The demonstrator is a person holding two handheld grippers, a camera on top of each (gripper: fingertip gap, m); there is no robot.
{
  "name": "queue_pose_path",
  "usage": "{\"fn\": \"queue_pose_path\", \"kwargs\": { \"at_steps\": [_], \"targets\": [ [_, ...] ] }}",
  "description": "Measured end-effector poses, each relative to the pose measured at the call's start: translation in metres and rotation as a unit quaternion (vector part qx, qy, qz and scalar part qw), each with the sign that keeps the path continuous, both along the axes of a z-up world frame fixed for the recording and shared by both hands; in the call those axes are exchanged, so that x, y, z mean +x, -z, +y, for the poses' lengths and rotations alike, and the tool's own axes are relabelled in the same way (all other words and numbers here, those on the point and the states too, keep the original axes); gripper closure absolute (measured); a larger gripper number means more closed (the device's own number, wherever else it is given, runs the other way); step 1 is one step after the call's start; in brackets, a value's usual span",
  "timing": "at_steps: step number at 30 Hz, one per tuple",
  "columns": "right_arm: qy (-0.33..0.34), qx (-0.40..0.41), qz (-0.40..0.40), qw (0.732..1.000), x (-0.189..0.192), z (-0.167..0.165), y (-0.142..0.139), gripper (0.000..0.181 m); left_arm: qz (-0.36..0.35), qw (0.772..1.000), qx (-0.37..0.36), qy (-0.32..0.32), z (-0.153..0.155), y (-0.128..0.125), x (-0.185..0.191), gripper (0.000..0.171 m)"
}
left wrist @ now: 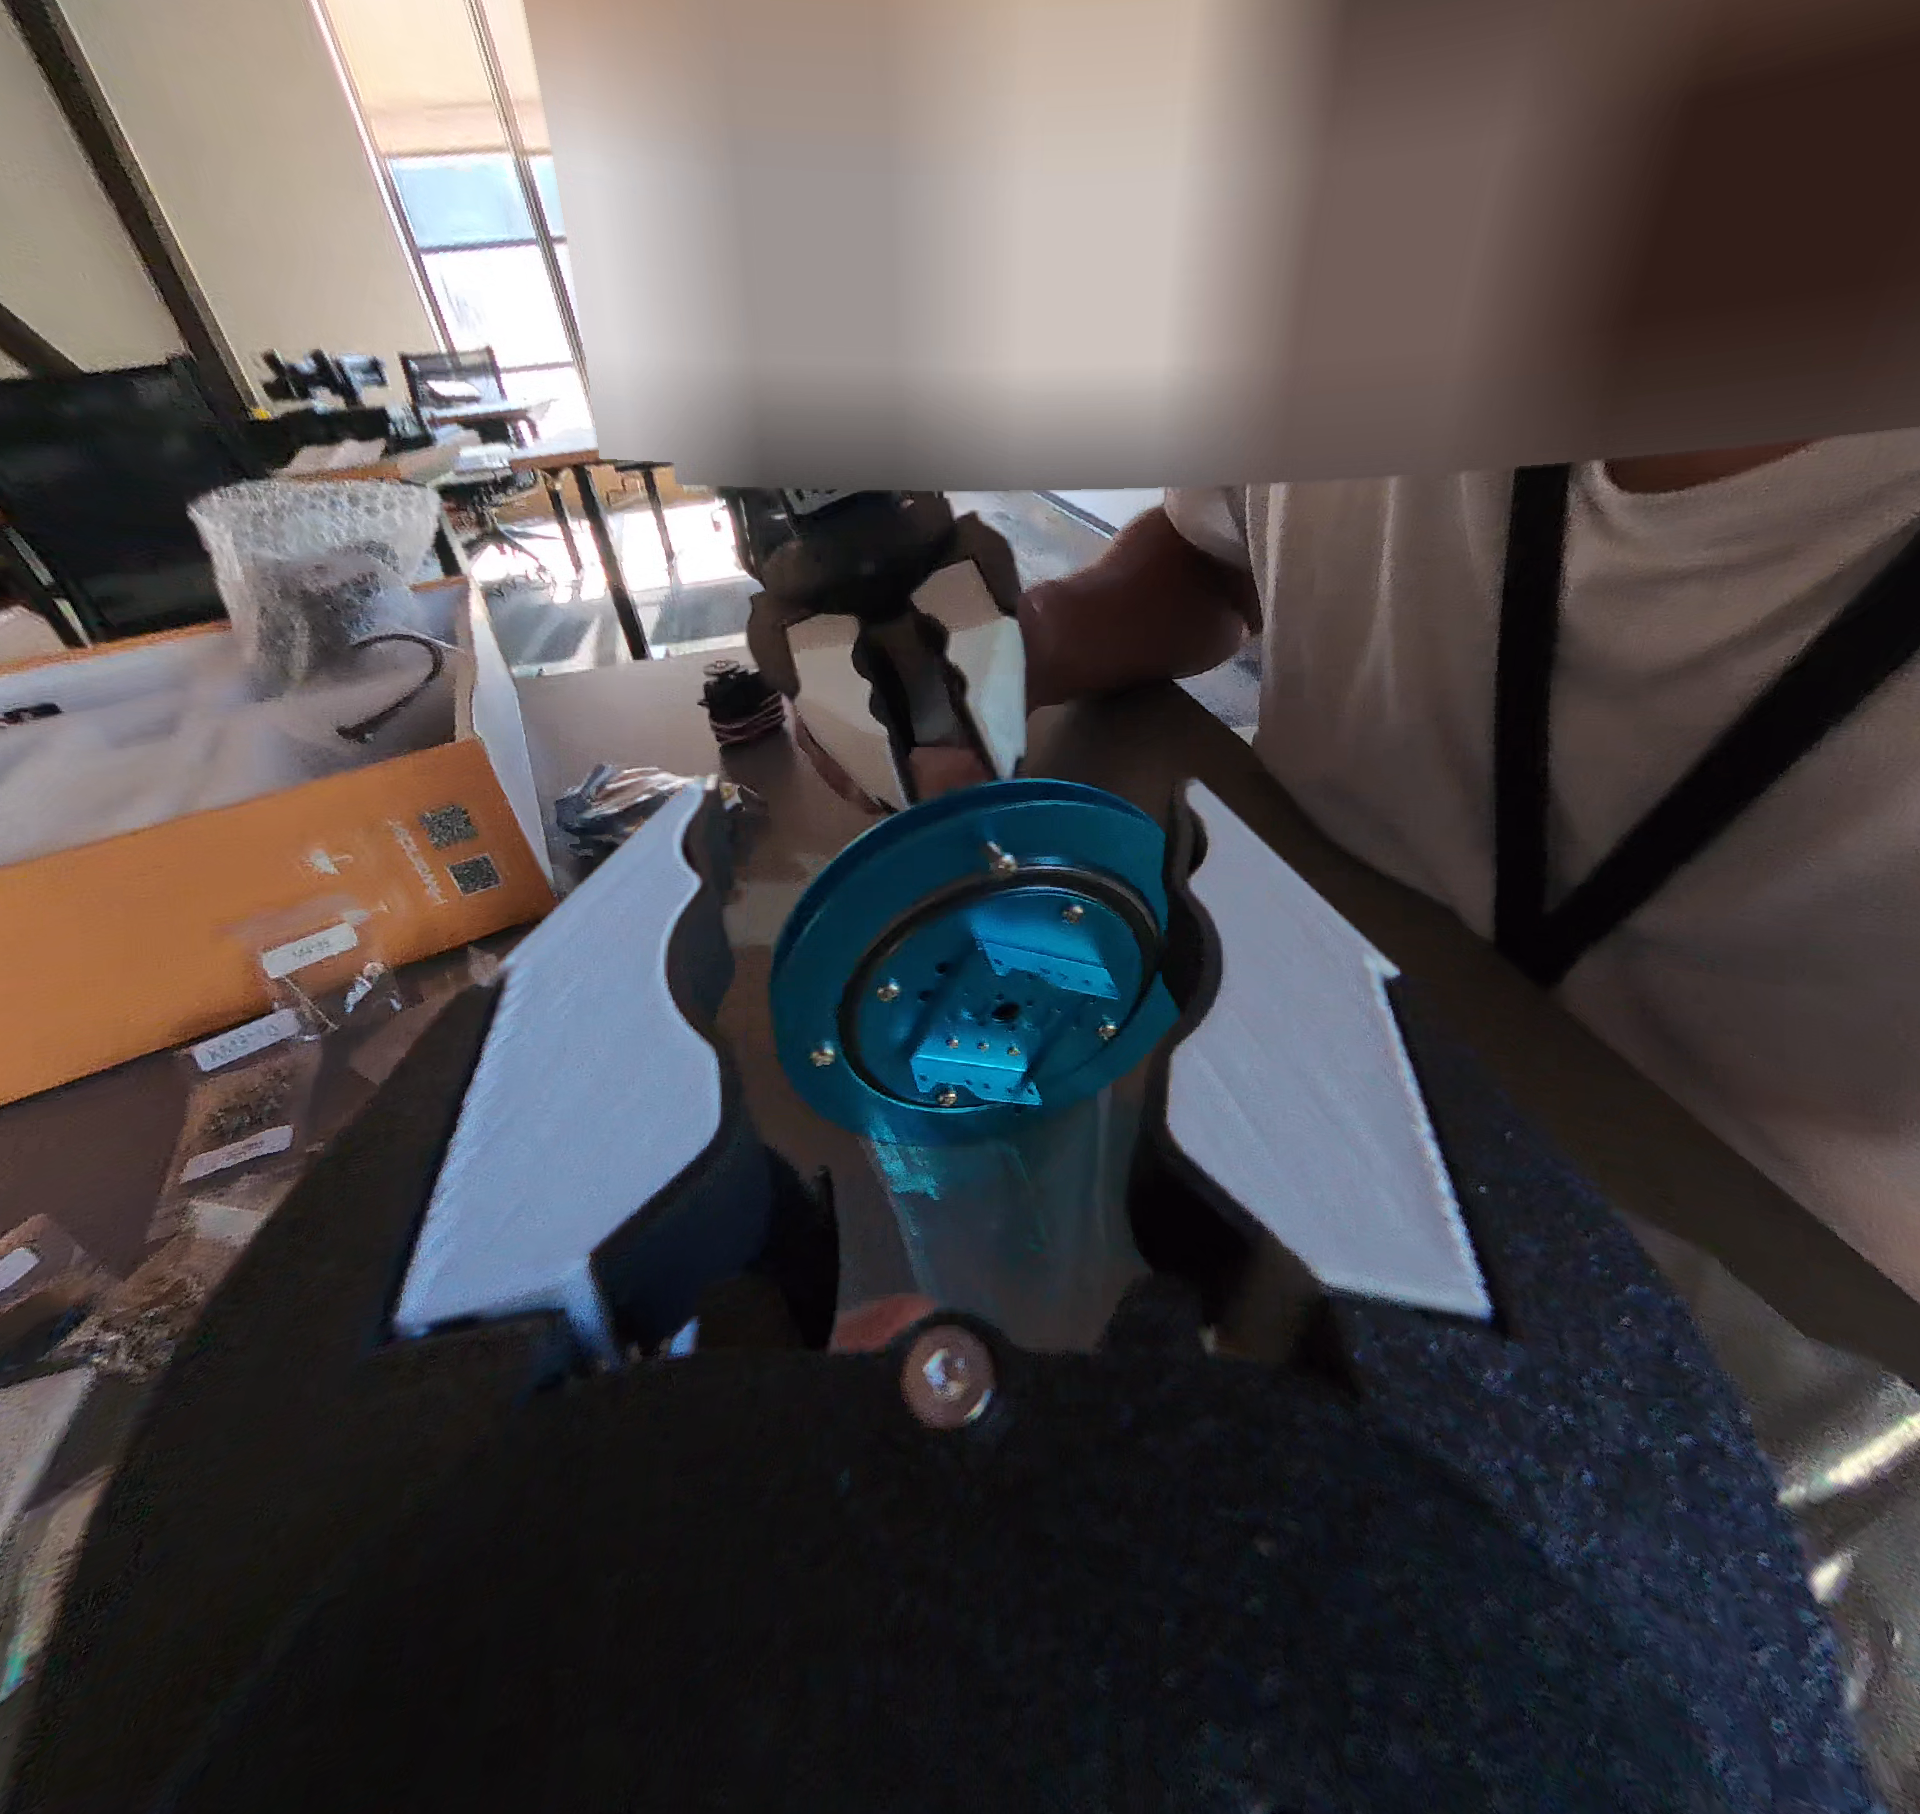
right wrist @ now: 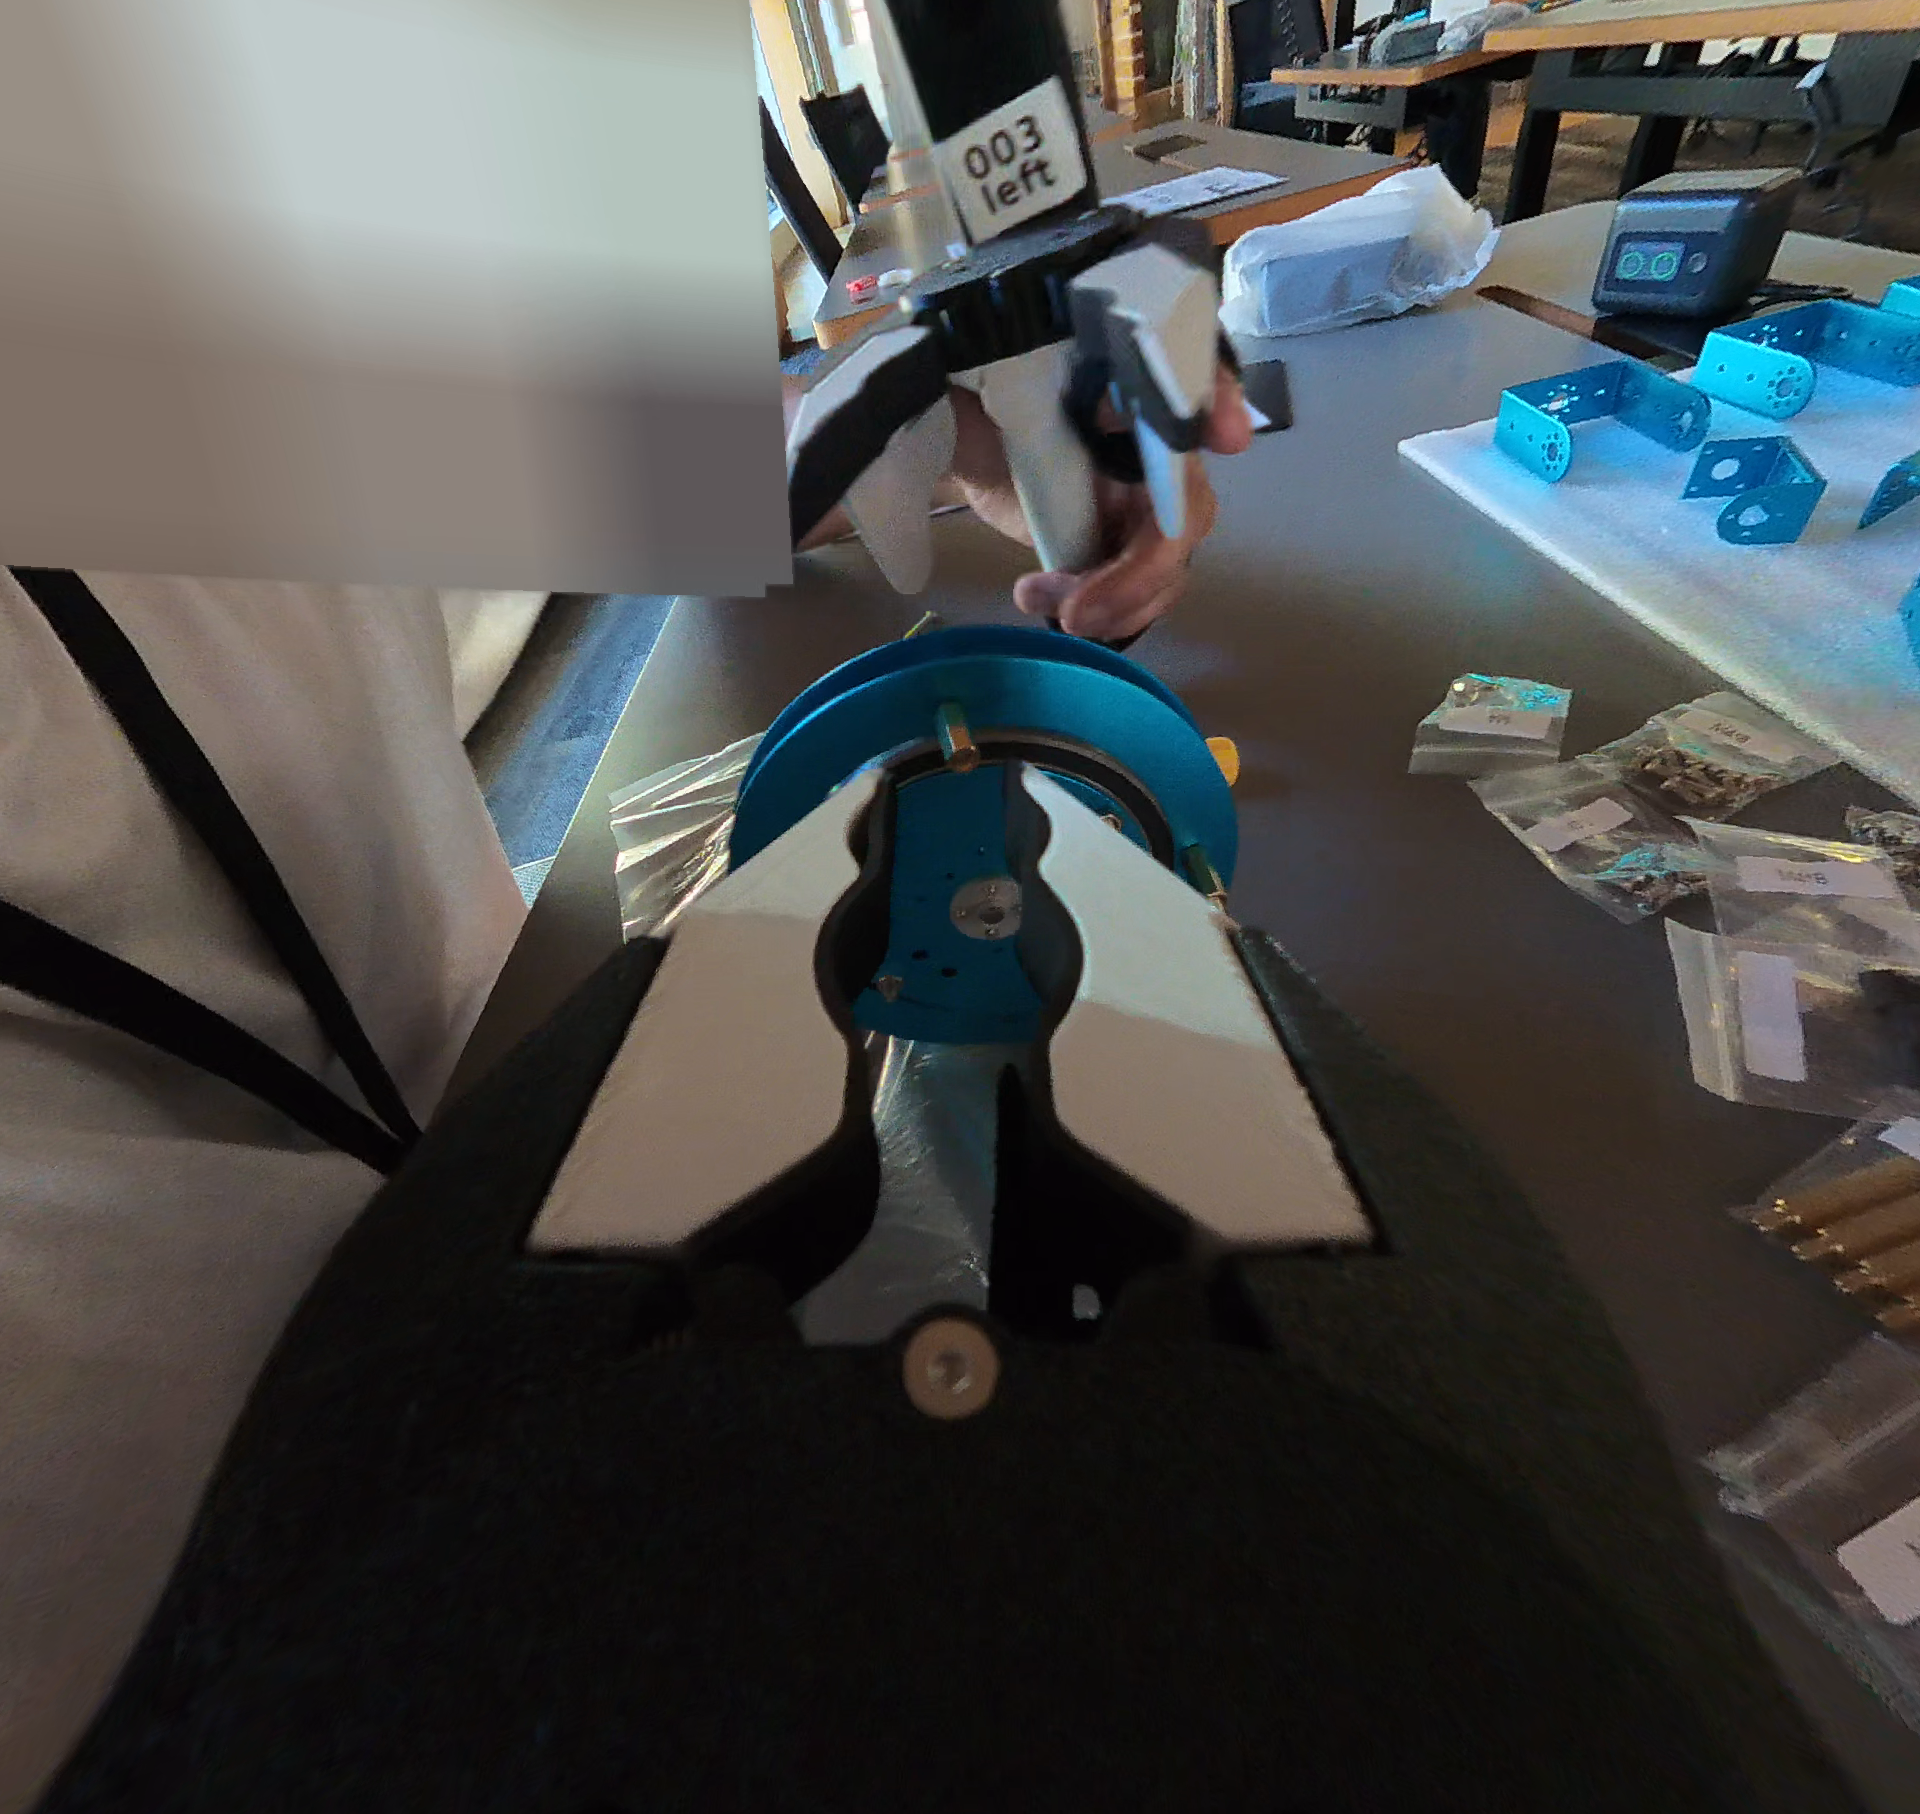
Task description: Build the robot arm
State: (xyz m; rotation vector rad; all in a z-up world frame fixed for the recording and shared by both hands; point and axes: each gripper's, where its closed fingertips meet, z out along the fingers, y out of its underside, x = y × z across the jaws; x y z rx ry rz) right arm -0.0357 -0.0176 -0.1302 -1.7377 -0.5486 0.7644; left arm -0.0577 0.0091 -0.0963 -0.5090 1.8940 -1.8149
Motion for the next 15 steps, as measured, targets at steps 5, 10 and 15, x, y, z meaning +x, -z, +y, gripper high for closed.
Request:
{"fn": "queue_pose_path", "kwargs": {
  "at_steps": [5, 10, 15],
  "targets": [
    [-0.006, -0.007, -0.013, 1.0, -0.003, -0.001, 0.007, 0.157, 0.068, 0.995, 0.06, 0.05, -0.01, 0.03, 0.017, 0.075],
    [-0.013, -0.008, -0.006, 1.0, -0.002, -0.005, 0.005, 0.158, 0.085, 0.989, 0.018, 0.119, -0.024, 0.025, 0.018, 0.084],
    [-0.003, -0.005, 0.032, 0.999, 0.003, -0.001, -0.006, 0.161, 0.071, 0.988, 0.045, 0.128, -0.024, 0.028, 0.015, 0.111]
  ]
}}
